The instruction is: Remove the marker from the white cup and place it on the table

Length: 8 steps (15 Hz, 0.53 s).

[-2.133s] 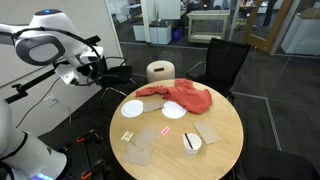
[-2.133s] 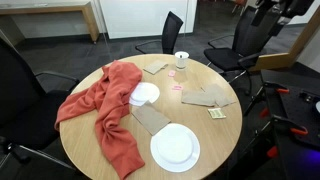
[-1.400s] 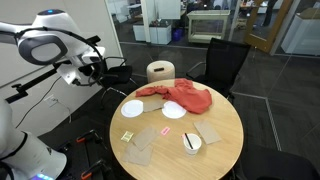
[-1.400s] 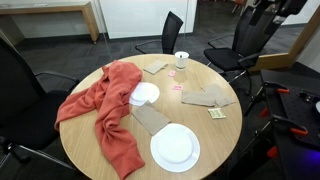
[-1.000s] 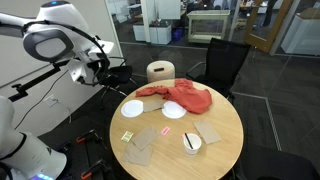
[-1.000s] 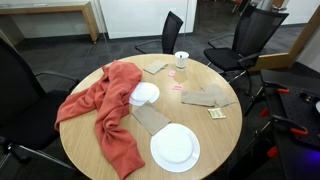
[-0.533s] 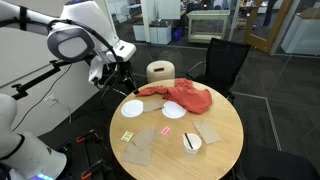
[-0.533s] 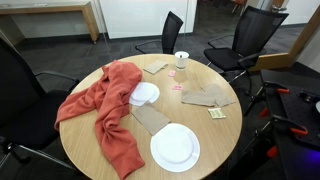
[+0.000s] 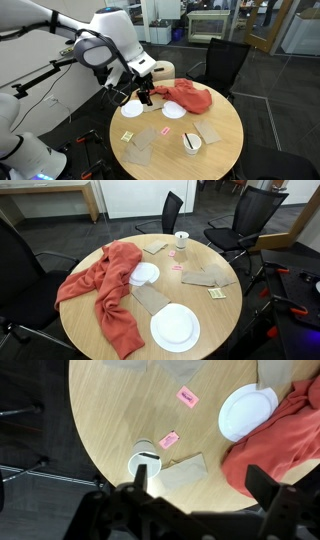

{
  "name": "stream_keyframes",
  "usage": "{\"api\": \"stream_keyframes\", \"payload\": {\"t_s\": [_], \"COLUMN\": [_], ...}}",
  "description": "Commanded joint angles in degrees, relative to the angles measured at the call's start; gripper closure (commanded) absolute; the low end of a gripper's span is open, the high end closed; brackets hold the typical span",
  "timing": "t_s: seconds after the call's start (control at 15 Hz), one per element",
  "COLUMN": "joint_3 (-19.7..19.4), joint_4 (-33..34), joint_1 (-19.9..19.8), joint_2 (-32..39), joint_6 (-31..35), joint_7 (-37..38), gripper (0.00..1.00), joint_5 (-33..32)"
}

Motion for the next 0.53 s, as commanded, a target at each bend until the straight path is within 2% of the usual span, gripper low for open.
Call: {"api": "stream_keyframes", "payload": {"t_s": [0.0,0.4,0.47], "joint_3": [-1.9,-5.8,-5.6], "joint_4": [3.9,5.9,4.0], "joint_1": [-1.1,-1.4,-0.9], "joint_2": [4.8,8.9,7.7], "joint_6": [-1.4,-2.2,-0.3], "joint_7": [5.8,8.3,7.6], "gripper": [0.00,0.00,0.00], "joint_5": [0.2,4.3,2.5]}}
